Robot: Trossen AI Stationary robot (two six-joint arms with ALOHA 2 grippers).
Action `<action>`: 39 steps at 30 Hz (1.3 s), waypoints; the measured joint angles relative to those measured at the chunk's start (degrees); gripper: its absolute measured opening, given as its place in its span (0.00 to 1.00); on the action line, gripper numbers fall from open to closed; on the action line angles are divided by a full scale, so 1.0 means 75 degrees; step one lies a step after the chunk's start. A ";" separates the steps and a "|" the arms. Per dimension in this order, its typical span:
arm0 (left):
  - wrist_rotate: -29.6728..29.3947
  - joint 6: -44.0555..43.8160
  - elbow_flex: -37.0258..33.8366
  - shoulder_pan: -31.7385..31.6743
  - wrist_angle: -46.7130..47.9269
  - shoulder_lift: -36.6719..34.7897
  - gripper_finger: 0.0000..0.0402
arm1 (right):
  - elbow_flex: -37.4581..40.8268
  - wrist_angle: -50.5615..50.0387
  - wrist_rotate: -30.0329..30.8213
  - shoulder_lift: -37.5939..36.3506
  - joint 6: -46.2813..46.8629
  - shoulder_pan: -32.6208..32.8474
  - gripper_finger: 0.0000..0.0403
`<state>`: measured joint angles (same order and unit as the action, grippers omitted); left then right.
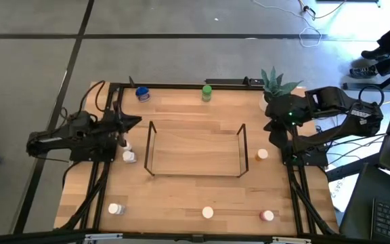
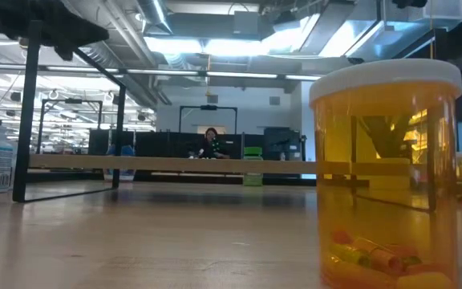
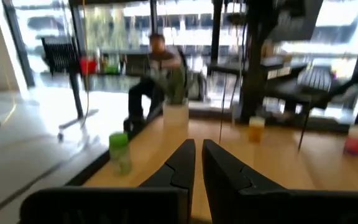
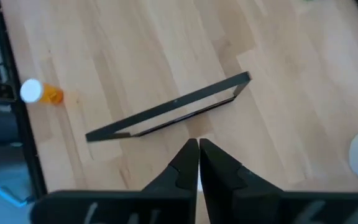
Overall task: Pick and place medicine bottles onto shelf by color
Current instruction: Put the top orange pill bottle on the shelf
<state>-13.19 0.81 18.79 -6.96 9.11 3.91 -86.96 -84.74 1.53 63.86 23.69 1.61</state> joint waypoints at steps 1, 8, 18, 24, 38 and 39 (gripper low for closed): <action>-0.0065 -0.0006 0.0229 0.0000 0.0288 0.0151 0.06 | 0.0000 -0.0032 -0.0018 0.0016 -0.0023 0.0001 0.06; -0.0463 -0.0040 0.1528 0.0000 0.1613 0.1341 0.06 | 0.0003 -0.0126 -0.0019 0.0026 -0.0019 0.0003 0.12; -0.1052 -0.0267 0.3335 -0.0001 0.2803 0.3348 0.06 | 0.0003 0.0334 0.0652 0.0039 -0.0103 0.0000 0.33; -0.1181 -0.0885 0.4331 -0.0003 0.3917 0.4307 0.06 | -0.0112 0.0535 0.0736 0.0184 -0.0372 0.0000 0.48; -0.1151 -0.0836 0.4846 -0.0003 0.4391 0.4886 0.06 | -0.0230 -0.0436 -0.0988 0.0274 -0.2026 0.0006 0.58; -0.1147 -0.0832 0.4846 -0.0003 0.4391 0.4881 0.06 | -0.0230 -0.0547 -0.0997 0.0274 -0.2026 0.0006 0.58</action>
<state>-21.79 -5.43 55.13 -6.98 42.04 40.52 -88.68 -88.85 -5.95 65.91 8.50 1.65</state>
